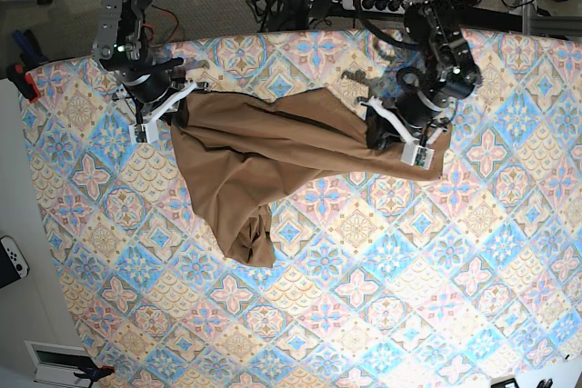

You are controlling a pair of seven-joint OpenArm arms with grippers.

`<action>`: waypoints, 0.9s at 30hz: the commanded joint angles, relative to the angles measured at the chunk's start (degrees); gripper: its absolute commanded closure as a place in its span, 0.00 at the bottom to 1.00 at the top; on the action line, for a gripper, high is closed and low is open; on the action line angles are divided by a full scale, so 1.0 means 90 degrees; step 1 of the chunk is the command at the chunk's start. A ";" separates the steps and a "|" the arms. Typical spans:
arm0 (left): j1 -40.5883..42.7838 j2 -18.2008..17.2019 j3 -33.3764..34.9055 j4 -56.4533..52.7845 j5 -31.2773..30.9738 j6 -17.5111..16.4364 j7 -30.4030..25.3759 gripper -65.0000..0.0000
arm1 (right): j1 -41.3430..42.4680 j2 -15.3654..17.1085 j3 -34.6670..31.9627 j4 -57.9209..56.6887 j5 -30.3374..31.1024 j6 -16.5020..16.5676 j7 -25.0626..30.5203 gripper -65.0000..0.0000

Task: Layout the t-shirt on the table in an organized manner, then fold the t-shirt properly
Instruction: 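Regrasp the shirt edge with the left gripper and pull it outward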

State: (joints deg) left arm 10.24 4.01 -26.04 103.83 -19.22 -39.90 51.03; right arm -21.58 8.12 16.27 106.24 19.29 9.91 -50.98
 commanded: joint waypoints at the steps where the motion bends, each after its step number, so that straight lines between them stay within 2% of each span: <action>1: -0.0058 -0.0011 -0.0003 0.0326 -0.0106 -0.0011 -0.0048 1.00 | 0.0039 0.0060 0.0023 0.0118 0.0050 0.0037 0.0102 1.00; 5: -0.0039 -0.0030 -0.0012 0.0629 -0.0106 -0.0011 0.0440 1.00 | 0.0039 0.0060 0.0023 0.0118 0.0050 0.0037 0.0102 1.00; 7: 0.0039 -0.0167 -0.0012 0.0639 -0.0116 -0.0011 0.0567 1.00 | 0.0039 0.0060 0.0023 0.0108 0.0050 0.0037 0.0102 1.00; 8: 0.0108 -0.0216 -0.0012 0.0659 -0.0145 -0.0011 0.0587 0.97 | 0.0039 0.0060 0.0023 0.0108 0.0050 0.0037 0.0102 1.00; 11: 0.0303 -0.0226 -0.0012 0.0766 -0.0155 -0.0011 0.0577 0.70 | 0.0039 0.0060 0.0023 0.0108 0.0050 0.0037 0.0102 1.00; 14: 0.0450 -0.0265 -0.0012 0.0834 -0.0145 -0.0011 0.0577 0.59 | 0.0039 0.0060 0.0023 0.0108 0.0050 0.0037 0.0102 1.00; 22: 0.0459 -0.0265 0.0027 0.0541 -0.0096 -0.0011 0.0587 0.58 | 0.0039 0.0060 0.0023 0.0108 0.0050 0.0037 0.0102 1.00; 27: 0.0235 -0.0333 0.0036 -0.0289 -0.0096 -0.0011 0.0343 0.58 | 0.0039 0.0060 0.0023 0.0108 0.0050 0.0037 0.0102 1.00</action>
State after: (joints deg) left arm 13.08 1.30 -25.76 100.16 -18.76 -39.79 55.57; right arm -21.58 8.14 16.27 106.24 19.29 9.91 -50.98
